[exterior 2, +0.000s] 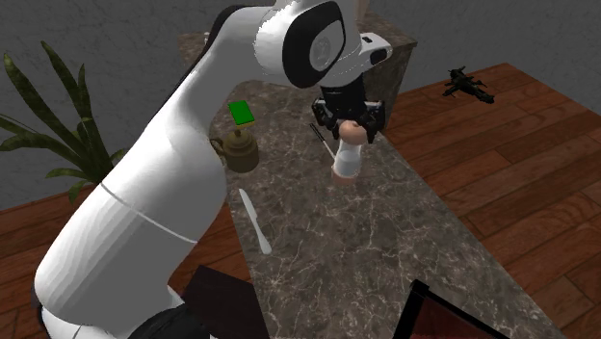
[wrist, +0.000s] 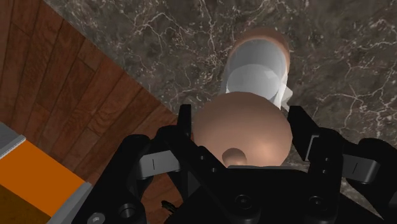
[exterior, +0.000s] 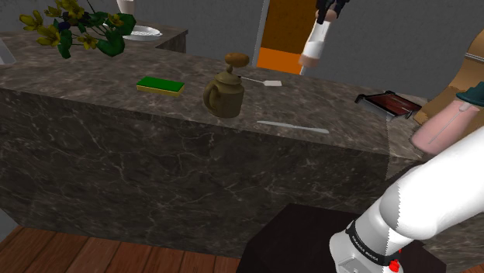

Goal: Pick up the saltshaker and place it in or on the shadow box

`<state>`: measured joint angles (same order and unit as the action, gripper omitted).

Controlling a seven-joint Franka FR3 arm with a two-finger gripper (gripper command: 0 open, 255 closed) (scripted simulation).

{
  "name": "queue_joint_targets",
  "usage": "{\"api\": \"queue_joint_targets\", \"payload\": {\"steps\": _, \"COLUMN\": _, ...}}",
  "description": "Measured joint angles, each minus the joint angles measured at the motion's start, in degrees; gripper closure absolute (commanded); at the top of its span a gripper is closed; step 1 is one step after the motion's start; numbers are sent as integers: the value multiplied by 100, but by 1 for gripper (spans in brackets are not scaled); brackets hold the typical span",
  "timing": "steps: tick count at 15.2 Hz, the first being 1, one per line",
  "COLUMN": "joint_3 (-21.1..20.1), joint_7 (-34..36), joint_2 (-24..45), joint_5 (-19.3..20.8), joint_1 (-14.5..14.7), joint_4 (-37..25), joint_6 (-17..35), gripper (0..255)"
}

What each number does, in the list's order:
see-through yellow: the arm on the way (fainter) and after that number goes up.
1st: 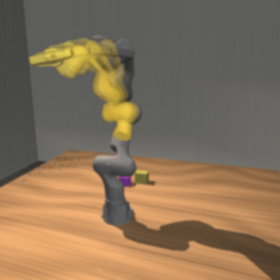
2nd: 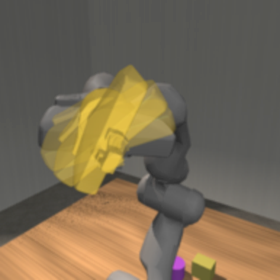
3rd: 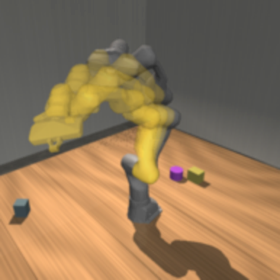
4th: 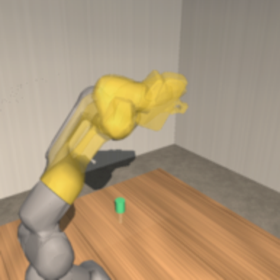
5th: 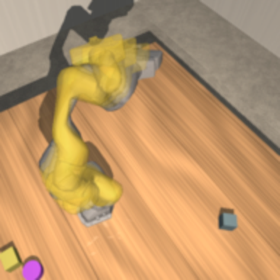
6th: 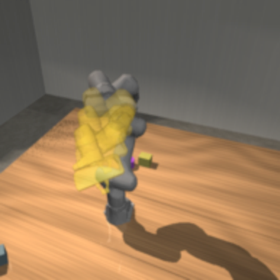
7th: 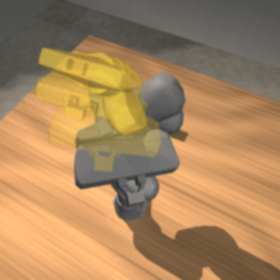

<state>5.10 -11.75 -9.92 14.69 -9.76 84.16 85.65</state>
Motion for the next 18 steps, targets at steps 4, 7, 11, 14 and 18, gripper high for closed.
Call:
{"api": "queue_joint_targets", "payload": {"steps": 4, "joint_3": 331, "joint_7": -503, "joint_2": -341, "joint_5": -8, "joint_1": -197, "joint_4": 344, "joint_6": 129, "gripper": 255}}
{"api": "queue_joint_targets", "payload": {"steps": 7, "joint_3": 567, "joint_7": -883, "joint_2": -571, "joint_5": 8, "joint_1": -326, "joint_4": 458, "joint_6": 107, "gripper": 255}}
{"api": "queue_joint_targets", "payload": {"steps": 11, "joint_3": 937, "joint_7": -1434, "joint_2": -675, "joint_5": 2, "joint_1": -498, "joint_4": 447, "joint_6": 124, "gripper": 255}}
{"api": "queue_joint_targets", "payload": {"steps": 14, "joint_3": 1222, "joint_7": -1848, "joint_2": -740, "joint_5": -5, "joint_1": -619, "joint_4": 411, "joint_6": 120, "gripper": 255}}
{"api": "queue_joint_targets", "payload": {"steps": 18, "joint_3": 1667, "joint_7": -2473, "joint_2": -643, "joint_5": -76, "joint_1": -779, "joint_4": 117, "joint_6": 55, "gripper": 255}}
